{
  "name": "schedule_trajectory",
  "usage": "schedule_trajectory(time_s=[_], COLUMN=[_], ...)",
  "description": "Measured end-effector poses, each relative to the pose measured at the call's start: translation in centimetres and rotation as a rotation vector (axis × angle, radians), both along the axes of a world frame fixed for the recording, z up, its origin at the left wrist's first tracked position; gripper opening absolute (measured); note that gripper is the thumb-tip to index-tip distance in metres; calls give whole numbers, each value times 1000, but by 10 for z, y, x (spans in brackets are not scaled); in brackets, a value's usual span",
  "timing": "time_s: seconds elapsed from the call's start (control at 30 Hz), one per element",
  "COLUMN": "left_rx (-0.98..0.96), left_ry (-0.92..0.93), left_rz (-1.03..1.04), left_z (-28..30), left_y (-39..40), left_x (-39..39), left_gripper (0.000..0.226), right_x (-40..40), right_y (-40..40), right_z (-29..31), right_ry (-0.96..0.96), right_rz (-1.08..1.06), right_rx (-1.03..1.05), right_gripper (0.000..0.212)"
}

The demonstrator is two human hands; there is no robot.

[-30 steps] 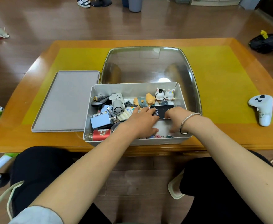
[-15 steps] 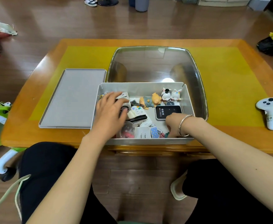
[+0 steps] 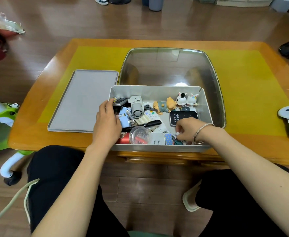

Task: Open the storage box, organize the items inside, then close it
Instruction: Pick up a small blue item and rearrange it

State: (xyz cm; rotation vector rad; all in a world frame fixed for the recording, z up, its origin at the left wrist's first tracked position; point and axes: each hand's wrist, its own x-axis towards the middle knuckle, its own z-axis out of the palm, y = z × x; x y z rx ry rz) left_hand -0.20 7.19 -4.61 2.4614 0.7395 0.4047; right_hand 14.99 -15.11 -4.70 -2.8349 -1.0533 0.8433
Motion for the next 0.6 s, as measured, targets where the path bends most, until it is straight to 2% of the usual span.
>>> schedule_trajectory(time_s=[0.1, 0.2, 0.33, 0.6], left_rx=[-3, -6, 0, 8], left_ry=[7, 36, 50, 56], left_rz=[9, 19, 39, 49], left_z=[-2, -5, -8, -8], left_y=[0, 1, 1, 2], left_x=[0, 1, 2, 2], left_gripper=[61, 76, 82, 80], right_x=[-3, -7, -16, -22], right_y=[2, 10, 22, 28], right_z=[2, 2, -2, 0], right_ry=[155, 144, 81, 56], right_rz=[-9, 31, 29, -12], right_rx=[-38, -71, -100, -133], right_gripper=[42, 57, 57, 53])
